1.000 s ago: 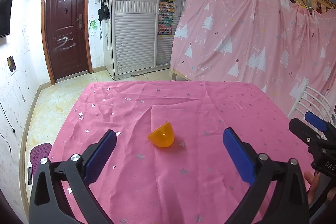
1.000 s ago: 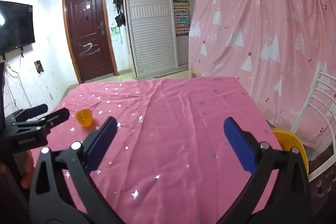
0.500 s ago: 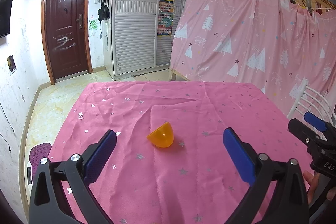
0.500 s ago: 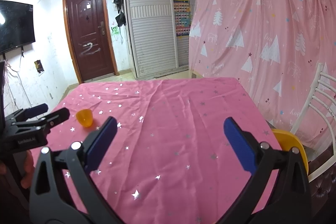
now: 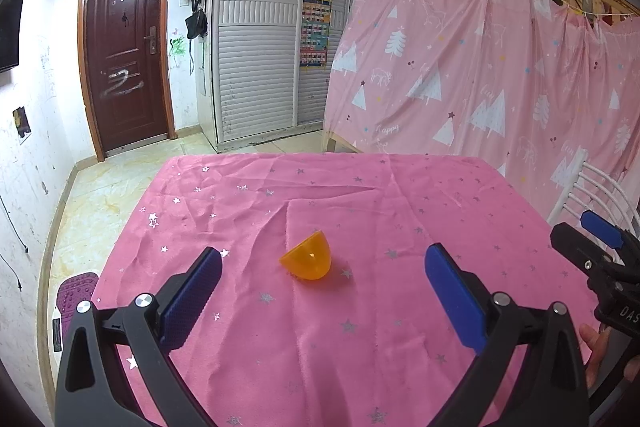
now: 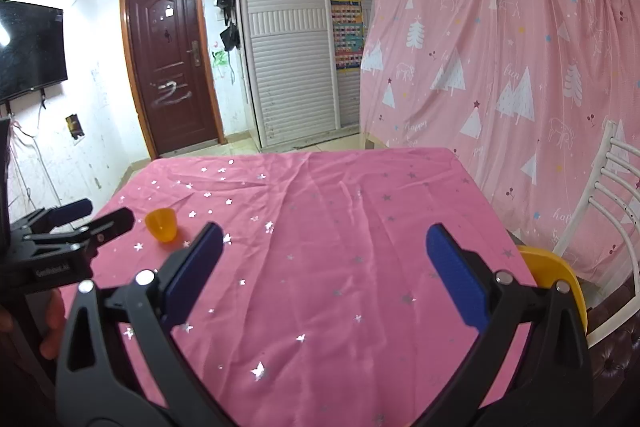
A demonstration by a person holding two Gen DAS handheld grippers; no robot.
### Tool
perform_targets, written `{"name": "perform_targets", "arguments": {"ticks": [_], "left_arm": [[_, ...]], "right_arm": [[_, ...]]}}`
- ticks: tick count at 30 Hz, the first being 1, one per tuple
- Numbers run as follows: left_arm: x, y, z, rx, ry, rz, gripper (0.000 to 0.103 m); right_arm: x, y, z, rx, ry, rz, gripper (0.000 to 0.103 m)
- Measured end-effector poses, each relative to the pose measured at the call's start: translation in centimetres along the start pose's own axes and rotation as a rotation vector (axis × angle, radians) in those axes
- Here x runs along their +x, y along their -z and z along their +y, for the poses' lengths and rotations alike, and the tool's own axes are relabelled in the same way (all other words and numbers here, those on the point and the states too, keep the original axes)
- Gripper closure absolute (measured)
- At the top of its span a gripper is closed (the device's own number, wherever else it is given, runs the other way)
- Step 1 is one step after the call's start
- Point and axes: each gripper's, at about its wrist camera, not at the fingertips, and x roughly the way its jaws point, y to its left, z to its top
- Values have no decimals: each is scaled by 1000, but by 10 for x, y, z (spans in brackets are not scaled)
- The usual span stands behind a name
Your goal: Collect trash
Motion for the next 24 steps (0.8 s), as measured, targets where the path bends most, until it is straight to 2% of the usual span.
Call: {"name": "perform_targets", "arguments": {"ticks": [13, 24], "left_arm": [[2, 4, 2, -12, -13, -18, 8], [5, 3, 6, -22, -11, 1, 8]], "right_arm": [[0, 0, 0, 0, -1, 2, 5], [1, 0, 0, 2, 0, 2, 5]]}}
